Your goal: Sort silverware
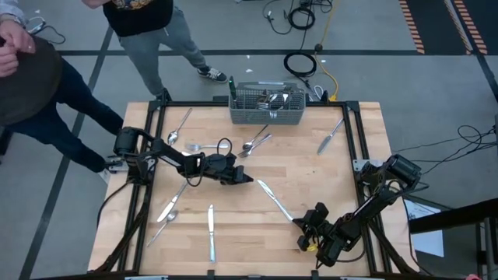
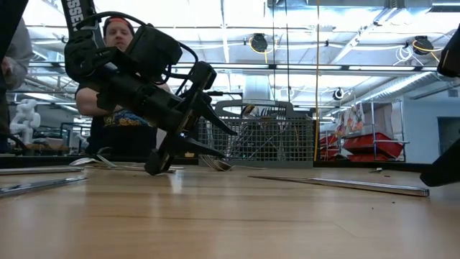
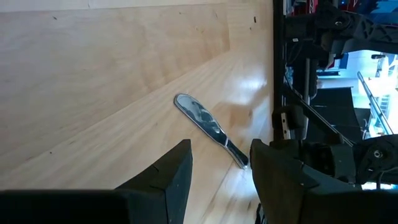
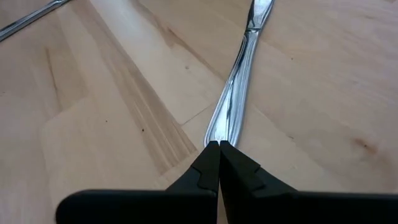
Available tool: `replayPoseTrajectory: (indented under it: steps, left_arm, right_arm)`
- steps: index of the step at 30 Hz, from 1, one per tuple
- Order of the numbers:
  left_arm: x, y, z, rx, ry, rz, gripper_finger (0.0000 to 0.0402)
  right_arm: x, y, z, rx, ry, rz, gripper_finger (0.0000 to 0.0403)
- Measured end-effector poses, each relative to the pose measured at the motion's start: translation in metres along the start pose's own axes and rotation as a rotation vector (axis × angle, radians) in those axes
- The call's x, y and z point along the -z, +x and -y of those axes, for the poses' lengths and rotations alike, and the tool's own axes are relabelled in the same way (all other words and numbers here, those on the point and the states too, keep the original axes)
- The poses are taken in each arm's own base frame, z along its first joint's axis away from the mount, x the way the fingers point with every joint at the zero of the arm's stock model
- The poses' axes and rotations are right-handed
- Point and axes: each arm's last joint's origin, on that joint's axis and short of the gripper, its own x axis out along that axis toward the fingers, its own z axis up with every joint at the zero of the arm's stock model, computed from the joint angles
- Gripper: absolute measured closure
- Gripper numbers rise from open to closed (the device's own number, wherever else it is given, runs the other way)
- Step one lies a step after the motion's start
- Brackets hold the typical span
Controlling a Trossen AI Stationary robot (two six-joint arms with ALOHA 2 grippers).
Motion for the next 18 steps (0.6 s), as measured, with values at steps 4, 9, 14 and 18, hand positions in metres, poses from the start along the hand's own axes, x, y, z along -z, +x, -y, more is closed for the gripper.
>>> replayPoseTrajectory:
  steps: [4,9,14,18]
  left_arm:
    - [0.0,0.0,0.0,0.001,-0.002,0.001,0.0234]
    - [0.0,0.0,0.0,0.001,-0.007,0.002,0.0234]
    - [0.0,0.0,0.0,0.001,-0.007,0.002,0.0234]
    - [0.0,0.0,0.0,0.001,-0.007,0.002,0.0234]
  right_arm:
    - [0.0,0.0,-0.001,-0.009,0.012,0.004,0.0403]
    - [-0.006,-0.004,-0.012,-0.047,-0.001,0.033,0.0403]
    - [-0.007,-0.001,-0.008,-0.013,-0.025,0.032,0.0403]
    - [-0.007,0.0,-0.002,0.022,-0.025,0.029,0.0403]
